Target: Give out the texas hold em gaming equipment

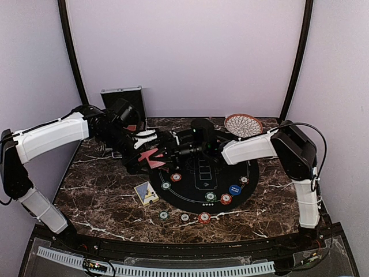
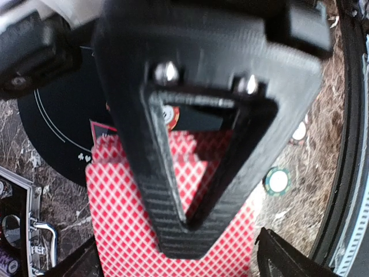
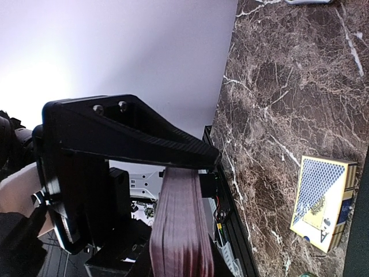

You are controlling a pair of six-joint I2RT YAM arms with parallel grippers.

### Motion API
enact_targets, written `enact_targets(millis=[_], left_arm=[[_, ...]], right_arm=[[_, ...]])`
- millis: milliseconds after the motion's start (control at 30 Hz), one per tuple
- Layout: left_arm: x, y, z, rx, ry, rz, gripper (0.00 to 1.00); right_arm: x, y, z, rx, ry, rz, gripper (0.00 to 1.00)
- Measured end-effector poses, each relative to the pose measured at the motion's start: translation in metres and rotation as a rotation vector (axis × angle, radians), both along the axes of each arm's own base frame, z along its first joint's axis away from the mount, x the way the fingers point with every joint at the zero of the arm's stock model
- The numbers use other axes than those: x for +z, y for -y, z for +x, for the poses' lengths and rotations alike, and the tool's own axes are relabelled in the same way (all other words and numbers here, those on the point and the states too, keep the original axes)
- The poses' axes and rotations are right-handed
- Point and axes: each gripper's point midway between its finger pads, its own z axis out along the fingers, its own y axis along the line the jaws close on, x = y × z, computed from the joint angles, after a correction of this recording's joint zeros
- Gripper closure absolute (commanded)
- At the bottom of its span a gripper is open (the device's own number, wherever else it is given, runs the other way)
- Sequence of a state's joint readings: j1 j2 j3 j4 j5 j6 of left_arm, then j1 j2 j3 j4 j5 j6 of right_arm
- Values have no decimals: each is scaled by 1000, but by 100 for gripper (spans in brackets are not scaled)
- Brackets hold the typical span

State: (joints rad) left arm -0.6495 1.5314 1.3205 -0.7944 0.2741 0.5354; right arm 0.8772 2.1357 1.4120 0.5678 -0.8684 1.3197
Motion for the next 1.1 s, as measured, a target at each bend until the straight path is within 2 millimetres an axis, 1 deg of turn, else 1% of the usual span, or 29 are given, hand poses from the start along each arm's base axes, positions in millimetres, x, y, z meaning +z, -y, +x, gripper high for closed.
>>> enact_targets(millis=[67,167,333,467,533,667,867,933,1033,1100], left_arm=[[4,5,-1,-14,-1,-25,4],[5,9,-2,-25,-7,-40,4],[-2,17,-1,-45,-18,-31,4],[-11,18,0,-55,-23,-10,6],[-13,18,3,-54,-17,-2,9],[-10,20,10,-51,12,1,21],[-7,21,13,-54,29,2,39],[-7,21,13,-61,34,3,42],[-7,20,13,-66,37,6,46],[-8,20,13,-69,38,8,51]], right_arm=[[-1,0,0,-1,-3,-2,82],[-2,1,0,-1,-6,-5,82],[-2,1,0,-1,-10,-6,82],[-2,1,0,-2,-13,-6,82],[-2,1,-1,-1,-16,-5,82],[0,1,-1,2,-19,0,81],[-4,0,-1,6,-26,0,71],[-5,0,-1,8,-29,1,67],[-6,0,-2,9,-32,0,66],[-6,0,-2,10,-32,1,63]])
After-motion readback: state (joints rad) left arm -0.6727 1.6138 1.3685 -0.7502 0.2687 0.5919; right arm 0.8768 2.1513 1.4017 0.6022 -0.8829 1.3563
